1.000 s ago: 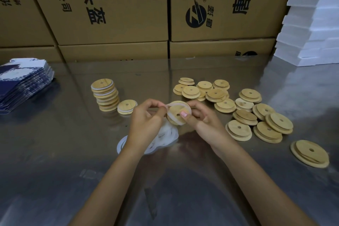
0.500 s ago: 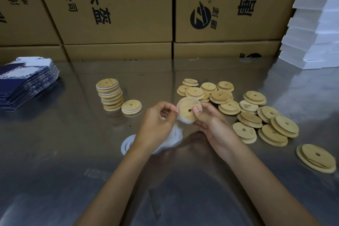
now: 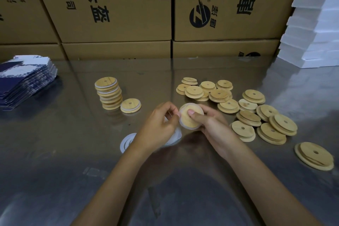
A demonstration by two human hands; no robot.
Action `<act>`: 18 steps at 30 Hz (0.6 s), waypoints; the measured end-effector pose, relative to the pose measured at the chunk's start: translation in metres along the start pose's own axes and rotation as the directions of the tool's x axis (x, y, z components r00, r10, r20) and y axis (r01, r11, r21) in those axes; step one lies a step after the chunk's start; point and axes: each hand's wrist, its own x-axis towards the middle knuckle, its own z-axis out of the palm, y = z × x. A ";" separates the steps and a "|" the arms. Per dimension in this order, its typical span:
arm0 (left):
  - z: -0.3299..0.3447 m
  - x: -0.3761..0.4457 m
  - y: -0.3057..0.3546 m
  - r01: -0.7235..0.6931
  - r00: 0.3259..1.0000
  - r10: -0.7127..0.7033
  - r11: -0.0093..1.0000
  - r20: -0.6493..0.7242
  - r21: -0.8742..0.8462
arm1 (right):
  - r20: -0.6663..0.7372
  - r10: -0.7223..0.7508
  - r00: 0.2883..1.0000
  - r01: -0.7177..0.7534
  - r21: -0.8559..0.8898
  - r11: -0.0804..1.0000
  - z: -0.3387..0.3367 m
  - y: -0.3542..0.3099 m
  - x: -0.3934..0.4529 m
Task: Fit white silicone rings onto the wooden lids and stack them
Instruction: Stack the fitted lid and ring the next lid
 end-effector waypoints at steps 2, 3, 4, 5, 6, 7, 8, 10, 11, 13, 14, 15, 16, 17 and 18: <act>-0.002 0.000 0.000 -0.016 1.000 0.016 1.000 -0.007 -0.006 | 0.017 0.001 1.000 -0.001 -0.007 1.000 -0.001 -0.001 0.000; -0.004 0.001 0.000 -0.017 1.000 0.017 1.000 -0.017 -0.014 | 0.033 0.005 0.999 -0.005 -0.001 1.000 -0.002 -0.002 0.000; -0.005 0.001 0.000 -0.014 1.000 0.013 1.000 -0.028 -0.025 | 0.050 0.010 0.999 -0.011 0.009 1.000 -0.002 -0.002 0.000; -0.006 0.002 0.000 -0.009 0.999 0.007 0.999 -0.038 -0.037 | 0.065 0.014 0.998 -0.015 0.019 1.000 -0.002 -0.002 0.000; -0.007 0.002 0.000 -0.003 0.999 0.001 0.999 -0.047 -0.046 | 0.075 0.017 0.997 -0.019 0.027 0.999 -0.003 -0.002 0.000; -0.007 0.003 0.000 0.002 0.999 -0.004 0.999 -0.051 -0.047 | 0.076 0.019 0.997 -0.021 0.032 0.999 -0.003 -0.002 0.000; -0.007 0.003 0.000 0.007 0.999 -0.009 0.999 -0.046 -0.043 | 0.070 0.020 0.997 -0.023 0.038 0.999 -0.003 -0.002 0.000; -0.006 0.003 -0.001 0.026 0.999 -0.027 0.998 -0.017 -0.055 | 0.054 0.022 0.998 -0.025 0.061 0.998 -0.004 -0.001 -0.001; -0.005 0.002 -0.001 0.042 0.999 -0.042 0.996 0.002 -0.076 | 0.052 0.024 0.998 -0.028 0.078 0.997 -0.004 -0.001 -0.001; -0.003 0.002 0.000 0.066 0.998 -0.064 0.990 0.022 -0.123 | 0.060 0.023 0.998 -0.030 0.116 0.993 -0.005 -0.001 -0.002; -0.002 0.002 0.000 0.072 0.997 -0.070 0.988 0.020 -0.138 | 0.062 0.022 0.998 -0.030 0.129 0.991 -0.005 -0.001 -0.002; -0.002 0.002 0.001 0.078 0.997 -0.076 0.986 0.015 -0.147 | 0.062 0.021 0.998 -0.029 0.135 0.990 -0.005 -0.001 -0.001; -0.001 0.003 0.001 0.086 0.996 -0.086 0.985 0.010 -0.152 | 0.058 0.020 0.998 -0.028 0.138 0.990 -0.005 -0.001 -0.001; -0.001 0.002 0.001 0.096 0.995 -0.096 0.983 0.006 -0.156 | 0.053 0.019 0.998 -0.026 0.144 0.989 -0.004 -0.001 -0.001; 0.000 0.002 0.001 0.104 0.994 -0.105 0.982 0.002 -0.160 | 0.049 0.018 0.999 -0.025 0.157 0.987 -0.004 -0.001 0.000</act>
